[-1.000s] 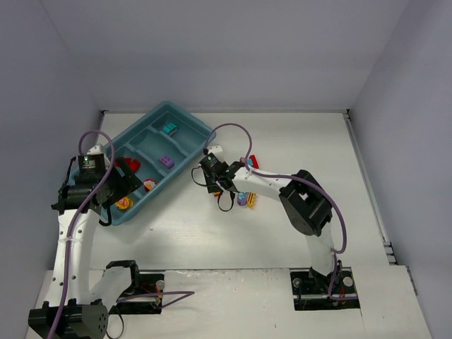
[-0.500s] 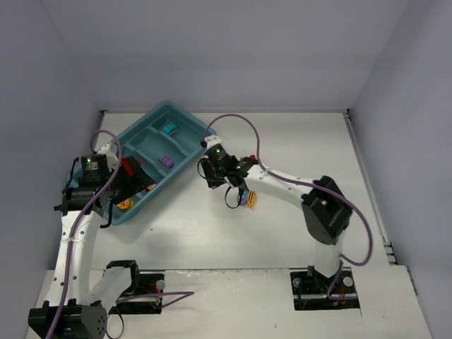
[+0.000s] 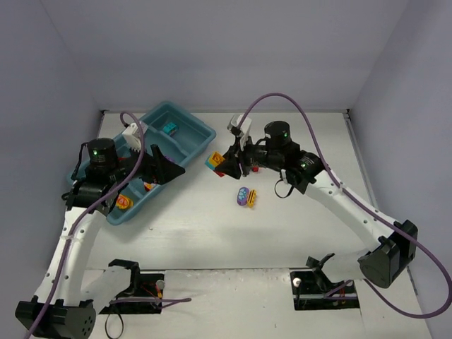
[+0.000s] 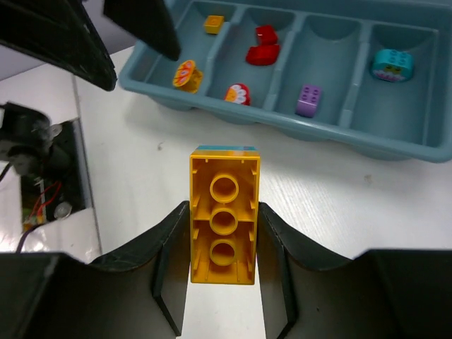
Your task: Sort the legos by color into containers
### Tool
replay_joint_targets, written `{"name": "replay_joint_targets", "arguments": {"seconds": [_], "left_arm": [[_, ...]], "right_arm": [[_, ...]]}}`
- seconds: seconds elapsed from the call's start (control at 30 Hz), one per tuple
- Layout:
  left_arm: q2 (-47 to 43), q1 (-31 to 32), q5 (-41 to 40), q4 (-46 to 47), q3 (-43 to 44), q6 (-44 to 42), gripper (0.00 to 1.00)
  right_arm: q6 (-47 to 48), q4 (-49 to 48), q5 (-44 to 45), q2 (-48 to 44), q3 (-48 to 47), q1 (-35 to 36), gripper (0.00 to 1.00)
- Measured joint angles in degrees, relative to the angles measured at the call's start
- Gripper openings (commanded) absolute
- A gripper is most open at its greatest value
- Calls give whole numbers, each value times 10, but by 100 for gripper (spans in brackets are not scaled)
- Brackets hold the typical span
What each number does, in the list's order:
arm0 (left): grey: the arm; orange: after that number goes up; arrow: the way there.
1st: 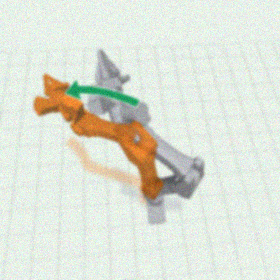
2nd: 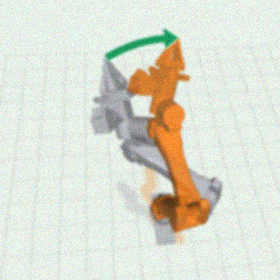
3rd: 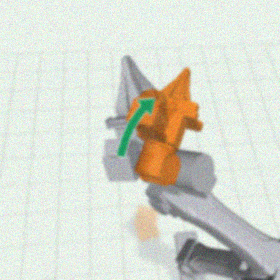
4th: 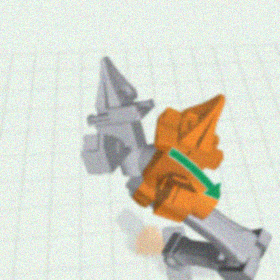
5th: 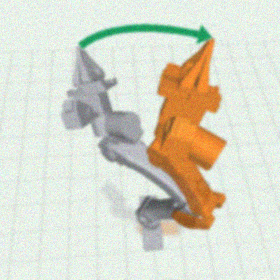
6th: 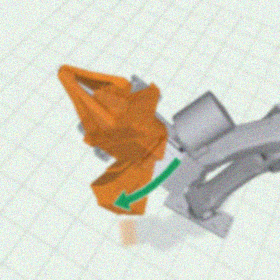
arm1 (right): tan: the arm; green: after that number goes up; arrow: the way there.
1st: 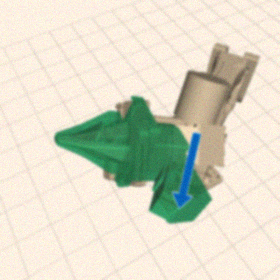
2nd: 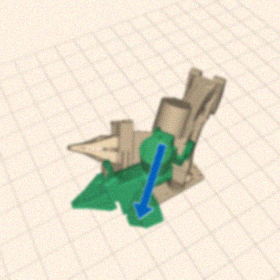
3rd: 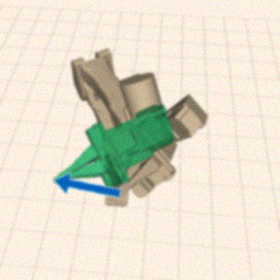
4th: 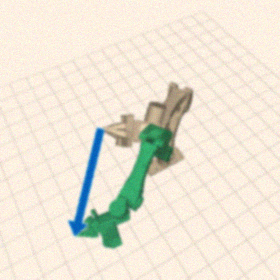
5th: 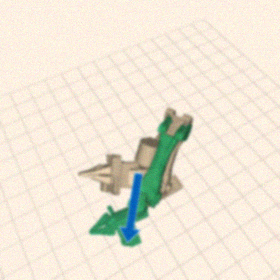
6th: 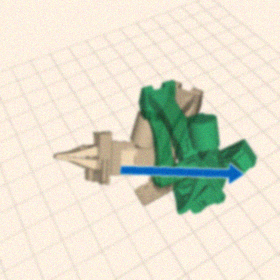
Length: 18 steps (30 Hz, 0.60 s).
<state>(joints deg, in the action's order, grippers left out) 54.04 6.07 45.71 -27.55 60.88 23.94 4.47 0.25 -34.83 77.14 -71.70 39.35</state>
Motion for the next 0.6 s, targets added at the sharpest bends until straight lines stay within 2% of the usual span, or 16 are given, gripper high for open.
{"name": "replay_joint_targets", "arguments": {"seconds": [0.2, 0.33, 0.5, 0.6], "left_arm": [[15, 103, 39, 83, 40, -30, 72], [32, 170, 40, 107, 50, -64, 72], [65, 191, 43, 112, 50, -94, 68], [81, 192, 59, 111, 50, -110, 60]], "right_arm": [[26, 28, -116, -11, 0, -12, 0], [31, 41, -166, -23, 0, -16, 0], [33, 48, -197, -44, 0, -31, 0], [33, 50, -205, -54, 0, -38, 0]]}}
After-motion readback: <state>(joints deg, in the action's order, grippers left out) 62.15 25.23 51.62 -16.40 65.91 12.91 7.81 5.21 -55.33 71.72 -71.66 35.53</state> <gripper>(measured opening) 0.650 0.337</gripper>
